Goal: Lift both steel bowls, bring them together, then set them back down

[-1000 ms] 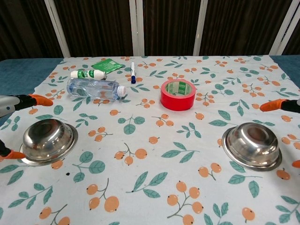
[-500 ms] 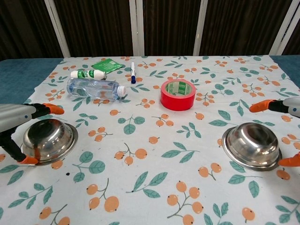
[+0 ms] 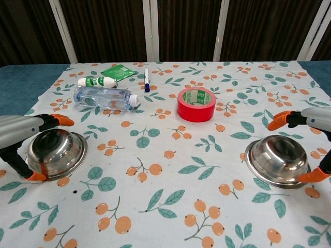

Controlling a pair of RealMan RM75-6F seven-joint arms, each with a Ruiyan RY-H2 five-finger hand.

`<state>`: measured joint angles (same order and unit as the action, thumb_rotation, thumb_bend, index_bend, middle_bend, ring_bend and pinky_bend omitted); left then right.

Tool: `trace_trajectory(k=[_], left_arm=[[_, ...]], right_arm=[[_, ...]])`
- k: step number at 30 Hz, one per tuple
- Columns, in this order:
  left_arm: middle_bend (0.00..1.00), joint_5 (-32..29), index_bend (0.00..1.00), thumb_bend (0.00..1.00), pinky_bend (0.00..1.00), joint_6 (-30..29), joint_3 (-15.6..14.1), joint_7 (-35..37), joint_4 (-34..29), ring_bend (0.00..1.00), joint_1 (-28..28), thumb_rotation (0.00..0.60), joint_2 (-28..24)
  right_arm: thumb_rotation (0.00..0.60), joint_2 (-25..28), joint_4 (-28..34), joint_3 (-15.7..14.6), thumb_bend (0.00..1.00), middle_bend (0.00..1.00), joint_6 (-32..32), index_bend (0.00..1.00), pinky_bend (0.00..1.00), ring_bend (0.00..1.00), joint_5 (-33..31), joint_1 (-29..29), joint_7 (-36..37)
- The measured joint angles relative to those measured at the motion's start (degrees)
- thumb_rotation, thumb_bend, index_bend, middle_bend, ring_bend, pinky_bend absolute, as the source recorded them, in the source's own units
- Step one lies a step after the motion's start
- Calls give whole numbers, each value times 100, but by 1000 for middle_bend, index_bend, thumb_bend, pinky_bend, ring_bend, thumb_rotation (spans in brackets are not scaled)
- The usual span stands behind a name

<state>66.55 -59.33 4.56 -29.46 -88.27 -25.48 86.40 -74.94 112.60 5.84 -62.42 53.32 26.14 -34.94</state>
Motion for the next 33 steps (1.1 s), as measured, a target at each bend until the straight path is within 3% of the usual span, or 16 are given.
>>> trace_trajectory(k=[20, 33], left_arm=[[0, -170, 61, 8, 156, 11, -50, 72, 42, 0, -83, 600, -38], [0, -317, 62, 4, 155, -12, -102, -67, -5, 0, -127, 600, -96]], right_arm=[[600, -334, -143, 191, 149, 34, 174, 177, 31, 132, -1225, 695, -401], [600, -341, -264, 81, 150, 34, 224, 177, 43, 155, -1730, 974, -452]])
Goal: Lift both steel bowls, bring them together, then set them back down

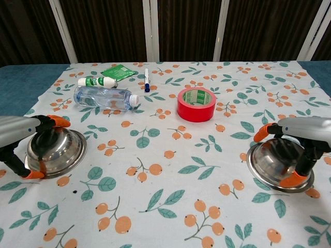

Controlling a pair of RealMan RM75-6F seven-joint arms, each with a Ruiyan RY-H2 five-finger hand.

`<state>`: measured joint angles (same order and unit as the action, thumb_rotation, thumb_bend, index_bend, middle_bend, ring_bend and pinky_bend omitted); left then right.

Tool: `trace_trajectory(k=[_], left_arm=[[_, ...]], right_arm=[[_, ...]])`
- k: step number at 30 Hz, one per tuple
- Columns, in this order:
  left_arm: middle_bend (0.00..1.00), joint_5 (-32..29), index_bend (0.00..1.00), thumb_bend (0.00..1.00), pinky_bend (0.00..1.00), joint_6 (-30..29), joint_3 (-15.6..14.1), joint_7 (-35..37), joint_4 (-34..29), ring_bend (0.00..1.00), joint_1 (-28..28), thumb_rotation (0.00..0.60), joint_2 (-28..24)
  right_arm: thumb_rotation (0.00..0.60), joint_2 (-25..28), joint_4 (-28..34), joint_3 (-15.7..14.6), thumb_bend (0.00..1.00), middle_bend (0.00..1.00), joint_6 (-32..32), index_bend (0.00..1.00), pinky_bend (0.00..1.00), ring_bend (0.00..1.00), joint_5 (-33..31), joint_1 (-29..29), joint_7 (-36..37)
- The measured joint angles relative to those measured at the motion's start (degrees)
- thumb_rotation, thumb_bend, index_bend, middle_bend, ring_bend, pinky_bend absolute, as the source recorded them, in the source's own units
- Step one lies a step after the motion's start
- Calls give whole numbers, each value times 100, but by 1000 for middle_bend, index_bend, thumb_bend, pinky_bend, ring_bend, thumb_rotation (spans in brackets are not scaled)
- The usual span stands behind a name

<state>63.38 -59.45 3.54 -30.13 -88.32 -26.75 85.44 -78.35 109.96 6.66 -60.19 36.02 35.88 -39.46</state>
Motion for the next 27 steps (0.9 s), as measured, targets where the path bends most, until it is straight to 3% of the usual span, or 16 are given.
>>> trace_trajectory(k=[11, 20, 22, 27], left_arm=[[0, 150, 73, 11, 172, -110, 0, 67, 75, 0, -47, 600, 93], [0, -81, 73, 21, 212, -103, -13, -299, 32, 2, -115, 600, 161], [0, -105, 73, 22, 222, -131, -9, -335, 16, 4, -126, 600, 177], [0, -84, 73, 23, 224, -236, -10, -345, -8, 4, -116, 600, 172]], right_arm=[[600, 156, 17, -20, 150, 39, -1, 177, 51, 168, -133, 147, 86], [600, 214, 14, -93, 149, 48, 78, 189, 78, 201, -314, 272, 104], [600, 194, -37, -108, 149, 58, 101, 199, 113, 221, -317, 286, 152], [600, 148, -116, -181, 150, 69, 105, 216, 321, 272, -190, 283, 256]])
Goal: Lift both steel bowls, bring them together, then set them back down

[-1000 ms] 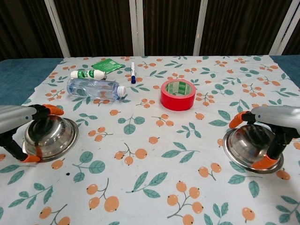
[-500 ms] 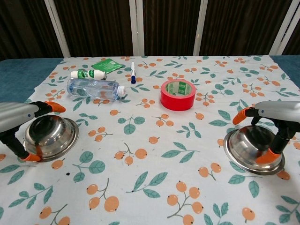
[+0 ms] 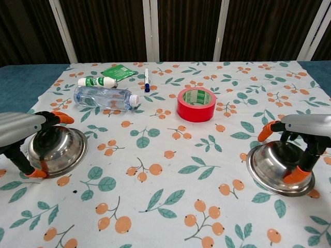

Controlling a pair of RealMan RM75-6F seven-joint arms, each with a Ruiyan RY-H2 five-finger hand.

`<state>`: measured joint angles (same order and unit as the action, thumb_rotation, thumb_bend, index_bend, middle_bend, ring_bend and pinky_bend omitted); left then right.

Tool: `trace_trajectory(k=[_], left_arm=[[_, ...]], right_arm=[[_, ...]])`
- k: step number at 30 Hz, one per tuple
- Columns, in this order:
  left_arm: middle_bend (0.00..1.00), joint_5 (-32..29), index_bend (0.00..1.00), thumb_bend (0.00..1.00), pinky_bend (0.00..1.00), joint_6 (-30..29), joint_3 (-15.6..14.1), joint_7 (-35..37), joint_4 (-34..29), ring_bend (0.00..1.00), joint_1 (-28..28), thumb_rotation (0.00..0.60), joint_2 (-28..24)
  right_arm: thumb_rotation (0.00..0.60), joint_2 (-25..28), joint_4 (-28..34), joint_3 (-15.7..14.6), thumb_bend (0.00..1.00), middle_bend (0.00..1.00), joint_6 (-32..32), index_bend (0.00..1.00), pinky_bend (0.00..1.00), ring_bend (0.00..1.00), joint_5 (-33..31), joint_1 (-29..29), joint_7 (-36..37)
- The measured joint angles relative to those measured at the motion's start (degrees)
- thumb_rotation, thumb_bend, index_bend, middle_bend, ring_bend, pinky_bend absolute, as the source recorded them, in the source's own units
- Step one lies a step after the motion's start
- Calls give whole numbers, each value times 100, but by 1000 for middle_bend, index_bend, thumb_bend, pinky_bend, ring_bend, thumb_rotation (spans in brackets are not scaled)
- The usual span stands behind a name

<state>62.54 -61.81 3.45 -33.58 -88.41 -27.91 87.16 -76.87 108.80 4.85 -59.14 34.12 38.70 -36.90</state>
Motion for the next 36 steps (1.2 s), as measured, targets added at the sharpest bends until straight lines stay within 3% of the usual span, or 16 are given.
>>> trace_trajectory(k=[10, 22, 29, 36], left_arm=[[3, -125, 79, 25, 280, -16, -23, -94, 2, 47, -4, 600, -17], [39, -274, 86, 25, 294, 32, -10, -183, 50, 60, -76, 600, 27], [79, -377, 123, 32, 302, 52, -13, -289, 107, 77, -119, 600, 70], [137, -390, 171, 100, 330, -2, -21, -349, 140, 115, -144, 600, 116]], right_arm=[[600, -107, -118, -110, 150, 164, 14, 300, 480, 382, 203, -15, 160], [600, -171, -136, -201, 149, 315, -144, 437, 480, 434, 469, -30, 236], [600, -179, -146, -211, 149, 324, -150, 461, 480, 441, 502, -11, 265], [600, -169, -122, -203, 163, 347, -185, 501, 480, 465, 575, 0, 303]])
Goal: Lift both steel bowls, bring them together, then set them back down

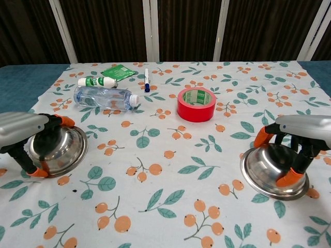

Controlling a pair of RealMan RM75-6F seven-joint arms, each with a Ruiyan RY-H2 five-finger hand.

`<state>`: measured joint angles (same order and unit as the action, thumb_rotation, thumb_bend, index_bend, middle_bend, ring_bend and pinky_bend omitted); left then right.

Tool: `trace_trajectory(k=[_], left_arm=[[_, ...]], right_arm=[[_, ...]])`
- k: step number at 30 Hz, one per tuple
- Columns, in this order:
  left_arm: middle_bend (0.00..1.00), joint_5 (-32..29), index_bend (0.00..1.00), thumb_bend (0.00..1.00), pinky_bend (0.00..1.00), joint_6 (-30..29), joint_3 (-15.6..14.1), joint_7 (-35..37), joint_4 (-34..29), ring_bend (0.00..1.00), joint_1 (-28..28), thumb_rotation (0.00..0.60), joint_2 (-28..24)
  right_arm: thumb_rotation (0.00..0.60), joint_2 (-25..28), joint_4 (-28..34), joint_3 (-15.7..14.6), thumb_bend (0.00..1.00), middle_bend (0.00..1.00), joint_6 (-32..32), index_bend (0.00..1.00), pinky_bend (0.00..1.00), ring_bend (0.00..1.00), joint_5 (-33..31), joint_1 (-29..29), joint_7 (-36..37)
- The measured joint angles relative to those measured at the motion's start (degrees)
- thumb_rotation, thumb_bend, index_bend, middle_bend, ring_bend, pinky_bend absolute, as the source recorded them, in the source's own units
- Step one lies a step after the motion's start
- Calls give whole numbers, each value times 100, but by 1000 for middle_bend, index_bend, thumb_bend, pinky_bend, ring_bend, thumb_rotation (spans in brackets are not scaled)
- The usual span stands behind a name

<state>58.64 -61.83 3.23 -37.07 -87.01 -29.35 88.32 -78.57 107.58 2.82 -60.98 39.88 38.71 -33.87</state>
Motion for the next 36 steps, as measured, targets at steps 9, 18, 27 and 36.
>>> trace_trajectory(k=[9, 18, 27, 36], left_arm=[[183, 177, 231, 109, 331, -229, -37, 4, 53, 129, 46, 600, 80], [210, 335, 259, 111, 332, -390, 2, 136, 59, 146, 76, 600, 64], [210, 930, 244, 111, 332, -663, 53, 791, -229, 146, 157, 600, -242], [210, 1622, 236, 104, 332, -720, 38, 2288, -519, 146, 227, 600, -645]], right_arm=[[600, -21, 10, -8, 221, 391, -39, 551, 500, 510, 34, 25, -2], [600, 41, 132, 48, 262, 425, -211, 607, 517, 534, 265, -36, 149], [600, 356, 458, 157, 264, 431, -411, 626, 517, 547, 764, -199, 520], [600, 651, 605, 278, 264, 432, -529, 648, 517, 553, 1460, -466, 1400]])
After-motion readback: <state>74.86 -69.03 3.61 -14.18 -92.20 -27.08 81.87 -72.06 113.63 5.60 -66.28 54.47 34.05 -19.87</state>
